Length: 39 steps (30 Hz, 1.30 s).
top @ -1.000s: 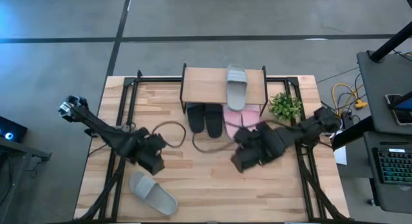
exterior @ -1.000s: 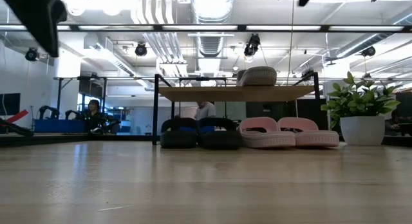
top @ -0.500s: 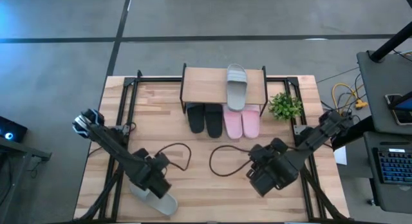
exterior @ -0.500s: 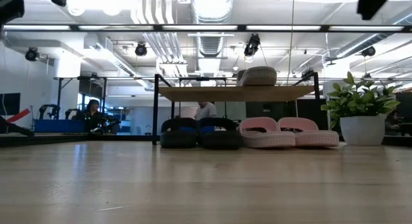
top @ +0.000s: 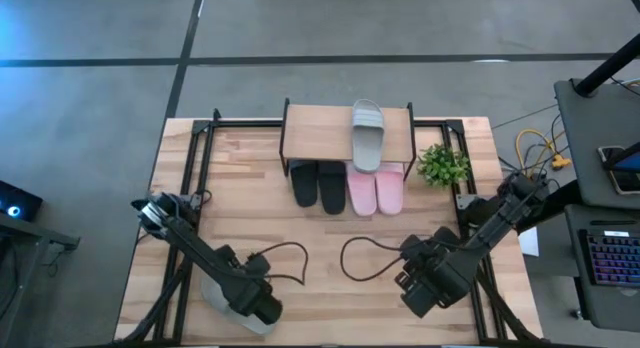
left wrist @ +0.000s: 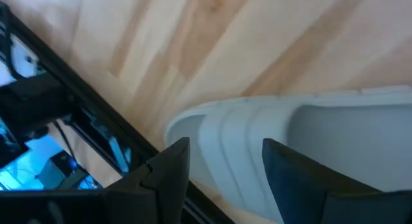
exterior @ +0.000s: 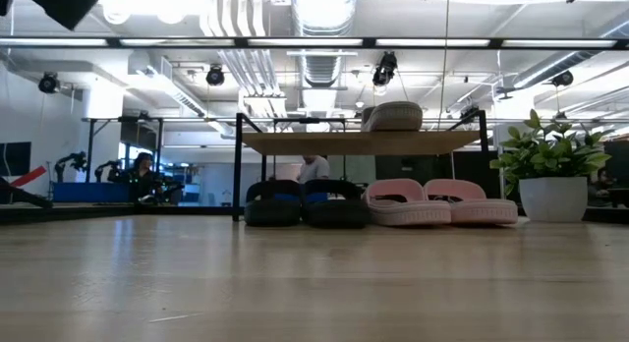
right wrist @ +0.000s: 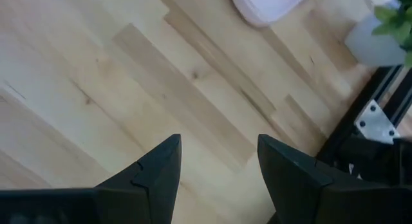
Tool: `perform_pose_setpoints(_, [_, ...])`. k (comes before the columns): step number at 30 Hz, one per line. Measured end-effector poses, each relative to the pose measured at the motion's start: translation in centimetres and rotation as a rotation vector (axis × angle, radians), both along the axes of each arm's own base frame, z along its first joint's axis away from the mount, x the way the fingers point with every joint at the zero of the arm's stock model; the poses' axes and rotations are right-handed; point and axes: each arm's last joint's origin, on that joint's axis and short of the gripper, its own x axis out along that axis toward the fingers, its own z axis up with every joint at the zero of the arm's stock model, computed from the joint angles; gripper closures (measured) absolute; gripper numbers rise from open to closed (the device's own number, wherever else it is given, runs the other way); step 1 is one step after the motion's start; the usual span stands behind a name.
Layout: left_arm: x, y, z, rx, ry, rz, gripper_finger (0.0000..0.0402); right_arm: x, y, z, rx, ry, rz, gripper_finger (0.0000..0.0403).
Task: Pick and place slides into the shelf
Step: Put the gray slipper on the shelf
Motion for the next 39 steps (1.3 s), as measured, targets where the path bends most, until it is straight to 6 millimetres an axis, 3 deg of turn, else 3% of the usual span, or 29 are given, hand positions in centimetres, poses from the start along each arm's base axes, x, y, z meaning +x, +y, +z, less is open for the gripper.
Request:
perform_pose_setpoints(16, [-0.6, -3.3, -1.0, -0.065, -0.002, 0.131, 0.0221, -2.5, 2.2, -0.4, 0.015, -0.009, -0.004, 0.0207])
perform_pose_setpoints(39, [-2.8, -2.6, -3.9, 0.061, 0.080, 0.151, 0.0223, -2.5, 2.2, -0.5, -0.007, -0.027, 0.012, 0.0207])
